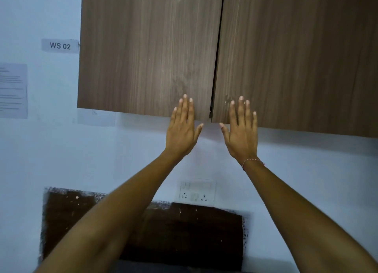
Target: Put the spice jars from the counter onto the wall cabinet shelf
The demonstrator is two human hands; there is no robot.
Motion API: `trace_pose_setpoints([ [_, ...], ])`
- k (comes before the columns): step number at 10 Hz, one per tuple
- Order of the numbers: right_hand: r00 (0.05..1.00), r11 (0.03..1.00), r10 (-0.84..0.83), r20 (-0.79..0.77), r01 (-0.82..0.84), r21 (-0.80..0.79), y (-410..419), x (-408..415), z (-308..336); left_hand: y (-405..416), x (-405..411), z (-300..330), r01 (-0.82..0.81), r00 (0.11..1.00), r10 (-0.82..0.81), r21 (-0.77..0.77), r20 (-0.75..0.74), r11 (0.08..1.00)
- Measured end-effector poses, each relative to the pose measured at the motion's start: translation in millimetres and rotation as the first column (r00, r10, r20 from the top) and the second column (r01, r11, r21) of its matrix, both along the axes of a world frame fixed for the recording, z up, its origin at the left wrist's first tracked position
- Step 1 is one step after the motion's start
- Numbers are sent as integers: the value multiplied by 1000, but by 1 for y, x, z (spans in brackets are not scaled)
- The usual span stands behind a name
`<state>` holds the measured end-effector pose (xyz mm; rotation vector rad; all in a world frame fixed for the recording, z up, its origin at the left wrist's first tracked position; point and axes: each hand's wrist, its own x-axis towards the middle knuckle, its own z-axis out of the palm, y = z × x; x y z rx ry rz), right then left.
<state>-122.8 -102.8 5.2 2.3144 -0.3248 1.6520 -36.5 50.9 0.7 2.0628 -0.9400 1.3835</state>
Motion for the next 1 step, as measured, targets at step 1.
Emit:
trace_pose_setpoints([
  [1,999,1000,4,50,-5,21,22,-12,-9,23,-15,0,-9,990,4,31,140,999],
])
